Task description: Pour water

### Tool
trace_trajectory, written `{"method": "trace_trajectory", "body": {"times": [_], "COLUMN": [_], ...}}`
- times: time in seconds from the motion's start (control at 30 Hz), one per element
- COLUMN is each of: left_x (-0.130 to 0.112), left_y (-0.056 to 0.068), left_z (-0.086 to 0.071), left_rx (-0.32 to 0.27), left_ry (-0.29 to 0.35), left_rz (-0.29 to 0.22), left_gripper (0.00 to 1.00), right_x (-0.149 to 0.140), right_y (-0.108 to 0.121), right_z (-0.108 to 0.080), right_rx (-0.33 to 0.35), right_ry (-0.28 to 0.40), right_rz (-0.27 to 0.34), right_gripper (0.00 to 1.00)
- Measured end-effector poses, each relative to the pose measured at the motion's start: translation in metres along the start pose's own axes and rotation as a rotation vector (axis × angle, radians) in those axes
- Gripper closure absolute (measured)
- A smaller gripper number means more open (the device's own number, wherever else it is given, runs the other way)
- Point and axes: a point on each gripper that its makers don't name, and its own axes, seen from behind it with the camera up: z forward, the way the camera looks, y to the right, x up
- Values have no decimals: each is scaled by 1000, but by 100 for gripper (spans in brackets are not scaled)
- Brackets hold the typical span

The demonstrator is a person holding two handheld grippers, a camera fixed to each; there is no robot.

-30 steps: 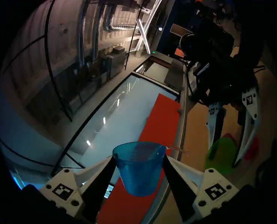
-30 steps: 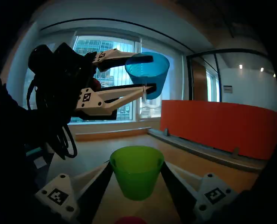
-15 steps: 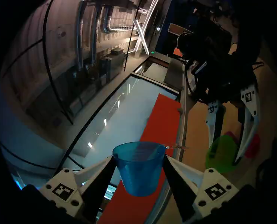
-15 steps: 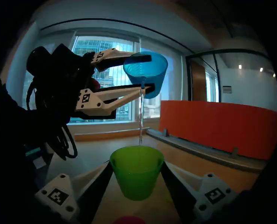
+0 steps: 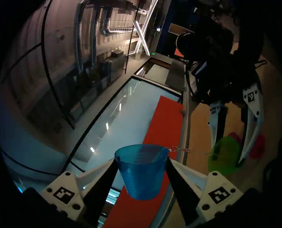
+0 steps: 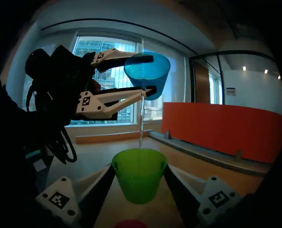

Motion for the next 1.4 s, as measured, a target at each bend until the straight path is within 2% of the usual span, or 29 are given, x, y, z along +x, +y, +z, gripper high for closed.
{"method": "trace_trajectory", "body": {"times": [0.2,1.4], "left_x": [1,7], "left_y": [3,1], "left_z": [-1,-4], "left_rx": [1,6], "left_ry": [0,-1], "left_rz": [18,102], "left_gripper": [15,15], "right_x": [1,5], "right_y": [1,1], "right_z": [1,0], "right_rx": [-1,-5], "right_ry": [2,8], "right_rz": [-2,-9], "right_gripper": [10,10]}}
